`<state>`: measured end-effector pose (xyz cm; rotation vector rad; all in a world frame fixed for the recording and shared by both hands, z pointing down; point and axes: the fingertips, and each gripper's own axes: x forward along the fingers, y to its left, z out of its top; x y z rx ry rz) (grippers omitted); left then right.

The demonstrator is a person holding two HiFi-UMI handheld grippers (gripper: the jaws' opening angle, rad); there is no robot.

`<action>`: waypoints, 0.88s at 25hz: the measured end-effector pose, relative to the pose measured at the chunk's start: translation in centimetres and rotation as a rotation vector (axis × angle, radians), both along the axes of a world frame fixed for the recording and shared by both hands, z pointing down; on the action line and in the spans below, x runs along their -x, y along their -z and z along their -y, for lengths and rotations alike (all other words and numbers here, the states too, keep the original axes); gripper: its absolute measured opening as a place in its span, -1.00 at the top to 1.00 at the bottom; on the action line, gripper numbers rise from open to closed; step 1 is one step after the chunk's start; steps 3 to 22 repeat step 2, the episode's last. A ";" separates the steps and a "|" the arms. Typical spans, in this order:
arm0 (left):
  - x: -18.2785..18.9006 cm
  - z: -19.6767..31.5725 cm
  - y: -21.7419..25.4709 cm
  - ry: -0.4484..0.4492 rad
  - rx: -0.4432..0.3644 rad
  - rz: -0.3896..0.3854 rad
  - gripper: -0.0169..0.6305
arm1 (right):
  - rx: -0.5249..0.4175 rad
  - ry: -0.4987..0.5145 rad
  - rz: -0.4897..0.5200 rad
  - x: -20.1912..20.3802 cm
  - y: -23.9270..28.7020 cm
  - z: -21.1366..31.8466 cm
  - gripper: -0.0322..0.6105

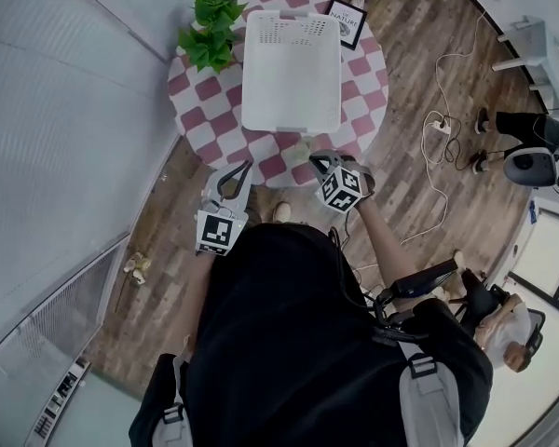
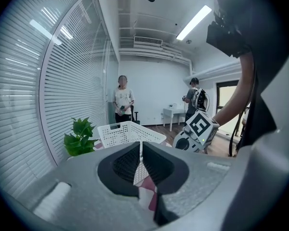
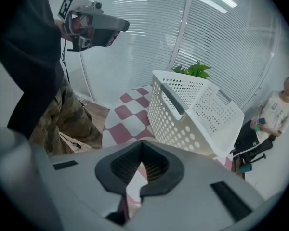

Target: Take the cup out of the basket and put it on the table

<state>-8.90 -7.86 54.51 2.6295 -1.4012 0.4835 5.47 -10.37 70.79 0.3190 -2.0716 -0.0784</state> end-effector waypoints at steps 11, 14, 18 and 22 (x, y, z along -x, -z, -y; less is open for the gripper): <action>0.6 -0.2 -0.2 0.009 0.003 -0.002 0.93 | 0.010 0.021 -0.031 0.3 -0.6 -0.2 0.87; 0.6 -0.2 -0.2 0.009 0.003 -0.002 0.93 | 0.010 0.021 -0.031 0.3 -0.6 -0.2 0.87; 0.6 -0.2 -0.2 0.009 0.003 -0.002 0.93 | 0.010 0.021 -0.031 0.3 -0.6 -0.2 0.87; 0.6 -0.2 -0.2 0.009 0.003 -0.002 0.93 | 0.010 0.021 -0.031 0.3 -0.6 -0.2 0.87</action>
